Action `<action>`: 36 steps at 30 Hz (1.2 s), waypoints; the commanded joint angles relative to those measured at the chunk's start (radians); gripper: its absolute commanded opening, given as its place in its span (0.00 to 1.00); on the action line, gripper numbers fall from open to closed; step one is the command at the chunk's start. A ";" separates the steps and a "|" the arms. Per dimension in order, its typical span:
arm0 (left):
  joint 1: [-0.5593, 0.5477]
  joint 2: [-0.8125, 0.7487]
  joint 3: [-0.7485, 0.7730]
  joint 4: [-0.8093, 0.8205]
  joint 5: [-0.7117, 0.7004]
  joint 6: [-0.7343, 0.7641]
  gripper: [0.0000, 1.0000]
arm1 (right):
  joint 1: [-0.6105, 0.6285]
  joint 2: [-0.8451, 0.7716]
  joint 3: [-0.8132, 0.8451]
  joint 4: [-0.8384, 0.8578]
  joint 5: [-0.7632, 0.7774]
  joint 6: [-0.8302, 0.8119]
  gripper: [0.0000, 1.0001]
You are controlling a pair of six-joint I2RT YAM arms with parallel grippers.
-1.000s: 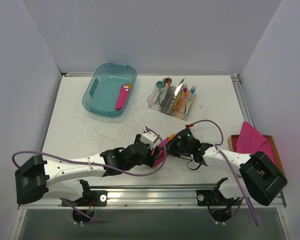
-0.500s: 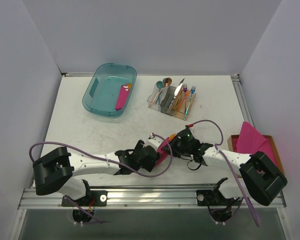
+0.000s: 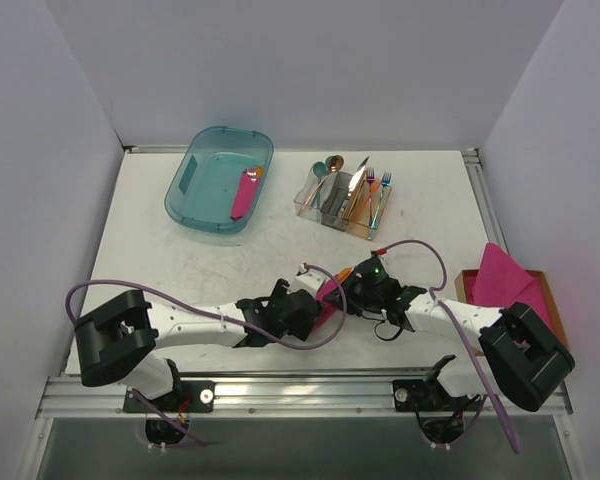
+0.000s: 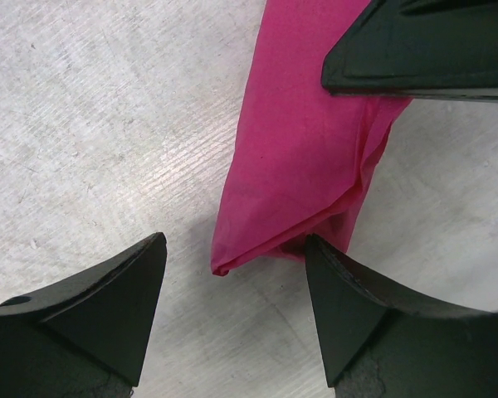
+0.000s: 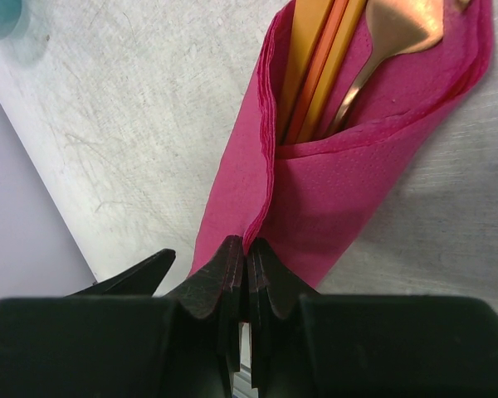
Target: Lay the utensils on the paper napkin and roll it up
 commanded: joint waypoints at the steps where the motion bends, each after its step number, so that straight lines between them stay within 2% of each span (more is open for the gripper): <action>1: 0.007 0.007 0.034 0.042 -0.013 -0.026 0.76 | 0.001 -0.024 0.025 -0.025 0.007 -0.015 0.00; 4: 0.010 0.034 0.041 0.022 -0.024 -0.037 0.75 | 0.001 -0.027 0.027 -0.029 0.009 -0.017 0.00; 10: 0.015 0.042 0.020 -0.001 -0.005 -0.075 0.66 | 0.000 -0.041 0.034 -0.051 0.010 -0.022 0.00; 28: 0.016 0.066 -0.011 0.026 0.010 -0.127 0.57 | -0.007 -0.134 -0.006 -0.144 0.046 -0.032 0.00; 36: 0.016 0.060 -0.015 0.031 0.024 -0.133 0.55 | -0.007 -0.131 -0.068 -0.124 0.049 -0.029 0.00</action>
